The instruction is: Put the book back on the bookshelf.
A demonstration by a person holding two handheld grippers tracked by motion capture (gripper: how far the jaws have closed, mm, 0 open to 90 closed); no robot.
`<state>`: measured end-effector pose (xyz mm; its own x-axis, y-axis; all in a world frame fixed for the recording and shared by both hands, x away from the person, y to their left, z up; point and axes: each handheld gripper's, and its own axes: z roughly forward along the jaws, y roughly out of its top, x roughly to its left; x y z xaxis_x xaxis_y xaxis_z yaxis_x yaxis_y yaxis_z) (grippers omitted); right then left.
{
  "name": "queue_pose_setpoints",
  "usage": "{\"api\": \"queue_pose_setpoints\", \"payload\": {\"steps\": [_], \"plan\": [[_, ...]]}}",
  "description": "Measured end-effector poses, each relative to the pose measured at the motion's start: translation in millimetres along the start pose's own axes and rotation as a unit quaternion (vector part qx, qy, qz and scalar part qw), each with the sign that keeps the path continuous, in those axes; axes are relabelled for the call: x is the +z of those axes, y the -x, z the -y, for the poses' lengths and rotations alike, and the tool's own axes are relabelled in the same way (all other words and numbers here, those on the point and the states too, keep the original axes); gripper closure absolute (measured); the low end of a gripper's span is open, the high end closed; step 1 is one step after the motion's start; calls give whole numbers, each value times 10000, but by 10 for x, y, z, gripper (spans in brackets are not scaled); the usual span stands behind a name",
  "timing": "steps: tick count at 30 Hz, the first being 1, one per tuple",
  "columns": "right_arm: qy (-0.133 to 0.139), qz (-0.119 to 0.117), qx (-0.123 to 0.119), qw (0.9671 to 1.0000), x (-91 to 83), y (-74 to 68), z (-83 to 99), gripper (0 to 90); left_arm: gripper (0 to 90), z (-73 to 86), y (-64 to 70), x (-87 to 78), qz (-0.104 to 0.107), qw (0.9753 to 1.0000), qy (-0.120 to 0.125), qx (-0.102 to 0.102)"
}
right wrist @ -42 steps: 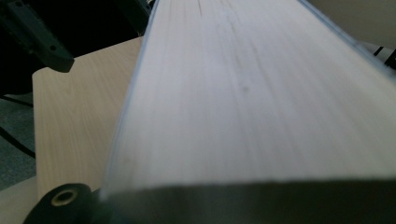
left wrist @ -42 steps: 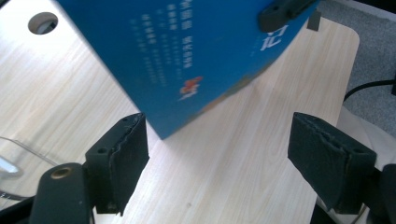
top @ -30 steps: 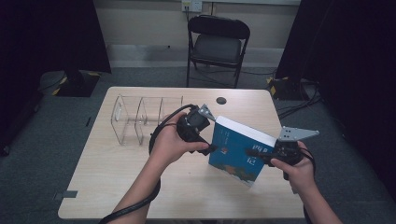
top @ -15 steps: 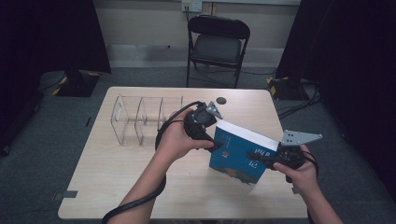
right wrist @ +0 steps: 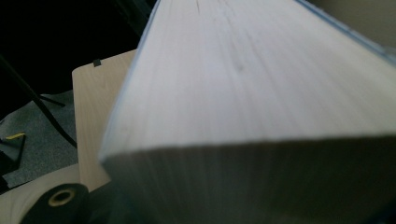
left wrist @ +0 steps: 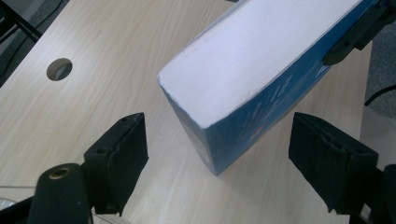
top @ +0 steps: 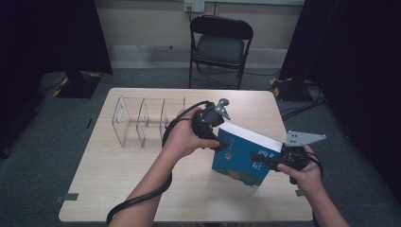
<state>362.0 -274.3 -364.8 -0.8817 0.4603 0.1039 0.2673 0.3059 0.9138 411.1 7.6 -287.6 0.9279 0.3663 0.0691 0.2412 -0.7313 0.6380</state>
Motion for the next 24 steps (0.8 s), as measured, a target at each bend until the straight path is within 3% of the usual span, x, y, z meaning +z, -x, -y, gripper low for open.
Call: {"api": "queue_pose_setpoints", "payload": {"steps": [11,17,19,21,24], "plan": [[-26,-41,-23,10000,1,1,-3,601,202,-120,40,95,177,9995,44,267],[-25,-51,-7,10000,-1,17,-1,591,230,-152,50,152,186,9995,51,240],[16,-52,34,10000,-1,19,5,571,243,-145,41,161,219,9992,35,323],[38,-45,48,10000,-5,19,8,564,253,-138,38,167,205,9983,-23,546],[51,0,44,10000,-15,16,18,503,283,-137,32,151,223,9980,-74,584]]}}
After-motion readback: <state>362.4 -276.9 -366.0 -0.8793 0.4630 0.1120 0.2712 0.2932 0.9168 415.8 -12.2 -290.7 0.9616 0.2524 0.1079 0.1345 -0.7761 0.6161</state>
